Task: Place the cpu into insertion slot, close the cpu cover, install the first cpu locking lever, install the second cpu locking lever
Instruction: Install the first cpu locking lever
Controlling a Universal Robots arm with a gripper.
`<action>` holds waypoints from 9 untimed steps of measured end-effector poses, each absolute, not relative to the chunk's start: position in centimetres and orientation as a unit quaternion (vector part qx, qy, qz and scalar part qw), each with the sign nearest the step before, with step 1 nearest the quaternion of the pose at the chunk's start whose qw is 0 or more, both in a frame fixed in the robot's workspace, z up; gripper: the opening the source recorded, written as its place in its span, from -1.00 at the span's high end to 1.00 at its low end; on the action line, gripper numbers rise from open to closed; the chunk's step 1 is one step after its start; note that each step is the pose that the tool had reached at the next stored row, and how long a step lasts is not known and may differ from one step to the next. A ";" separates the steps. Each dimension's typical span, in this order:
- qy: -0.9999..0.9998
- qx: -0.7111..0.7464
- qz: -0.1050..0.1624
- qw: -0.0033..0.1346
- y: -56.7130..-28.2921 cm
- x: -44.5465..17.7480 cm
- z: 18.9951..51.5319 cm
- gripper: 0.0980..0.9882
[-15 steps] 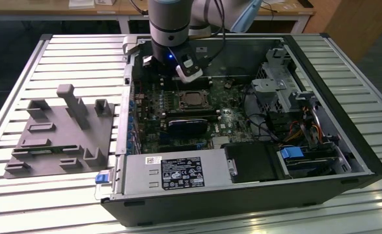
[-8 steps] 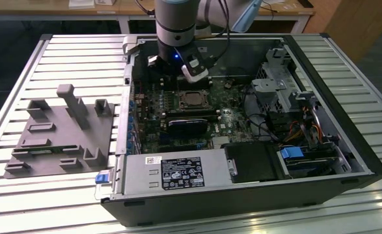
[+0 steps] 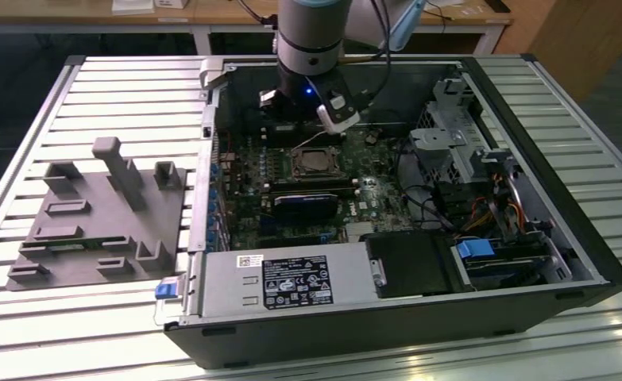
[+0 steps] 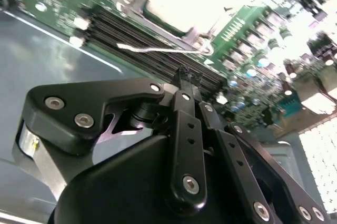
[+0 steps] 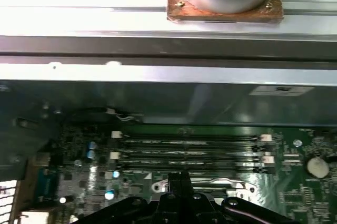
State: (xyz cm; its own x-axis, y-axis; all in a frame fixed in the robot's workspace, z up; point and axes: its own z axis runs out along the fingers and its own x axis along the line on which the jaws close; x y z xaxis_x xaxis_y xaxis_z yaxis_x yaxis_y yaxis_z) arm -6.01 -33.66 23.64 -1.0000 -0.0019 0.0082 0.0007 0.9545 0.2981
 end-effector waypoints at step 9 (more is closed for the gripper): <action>-0.989 0.002 -0.150 0.000 -33.7 -5.6 23.7 0.98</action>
